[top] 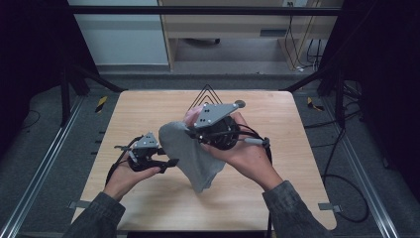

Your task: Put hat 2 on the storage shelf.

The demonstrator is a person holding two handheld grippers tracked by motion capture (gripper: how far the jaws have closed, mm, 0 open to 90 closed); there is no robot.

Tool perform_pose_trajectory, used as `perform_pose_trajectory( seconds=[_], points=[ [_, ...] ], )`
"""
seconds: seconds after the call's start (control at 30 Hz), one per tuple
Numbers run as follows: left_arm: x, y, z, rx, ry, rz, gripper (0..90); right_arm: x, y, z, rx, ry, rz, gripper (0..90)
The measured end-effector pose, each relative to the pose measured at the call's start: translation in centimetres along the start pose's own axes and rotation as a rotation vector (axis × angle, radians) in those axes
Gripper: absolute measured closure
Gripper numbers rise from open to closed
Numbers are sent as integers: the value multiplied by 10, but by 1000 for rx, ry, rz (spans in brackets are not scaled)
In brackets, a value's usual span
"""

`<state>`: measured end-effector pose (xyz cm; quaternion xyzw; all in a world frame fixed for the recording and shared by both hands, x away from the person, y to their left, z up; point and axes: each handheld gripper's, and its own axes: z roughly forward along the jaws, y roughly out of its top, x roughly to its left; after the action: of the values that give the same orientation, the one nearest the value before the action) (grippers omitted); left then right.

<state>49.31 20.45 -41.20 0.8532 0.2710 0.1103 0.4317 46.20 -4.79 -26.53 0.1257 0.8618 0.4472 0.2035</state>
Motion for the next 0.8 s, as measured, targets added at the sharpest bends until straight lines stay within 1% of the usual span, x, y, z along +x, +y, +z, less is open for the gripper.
perform_pose_trajectory(
  seconds=[0.03,0.07,0.1,0.13,0.17,0.2,0.23,0.33,0.47,0.53,0.57,0.6,0.67,0.7,0.77,0.8],
  points=[
    [-1,1,1,6,-7,10,570,-1,-2,0,2,0,5,870],
    [-2,2,2,3,-9,11,640,-2,-4,1,5,-2,9,871],
    [-2,3,3,14,-7,20,755,-5,-9,1,9,-8,25,871],
    [-2,4,4,15,-8,17,755,-5,-9,1,9,-8,25,871],
    [-4,5,5,15,-19,16,838,-9,-16,0,16,-14,42,870],
    [-5,6,5,21,-11,26,838,-9,-16,0,16,-14,42,870],
    [-6,8,5,27,-6,30,855,-11,-20,0,18,-20,53,870],
    [-10,15,1,47,12,47,863,-20,-30,-4,21,-47,93,870],
    [-15,29,-10,41,32,68,865,-32,-43,-11,26,-83,139,870],
    [-16,38,-17,38,42,77,866,-38,-48,-16,19,-99,165,870],
    [-17,45,-22,38,55,87,866,-39,-49,-18,16,-105,173,870],
    [-18,49,-24,38,60,92,867,-43,-50,-22,2,-112,188,870],
    [-19,59,-30,38,75,105,868,-45,-49,-25,-10,-120,199,870],
    [-19,65,-34,37,80,112,868,-49,-47,-31,-30,-127,211,870],
    [-20,74,-40,32,96,126,869,-50,-46,-33,-39,-132,215,870],
    [-20,81,-44,25,102,126,868,-52,-45,-35,-47,-137,216,870]
  ],
)
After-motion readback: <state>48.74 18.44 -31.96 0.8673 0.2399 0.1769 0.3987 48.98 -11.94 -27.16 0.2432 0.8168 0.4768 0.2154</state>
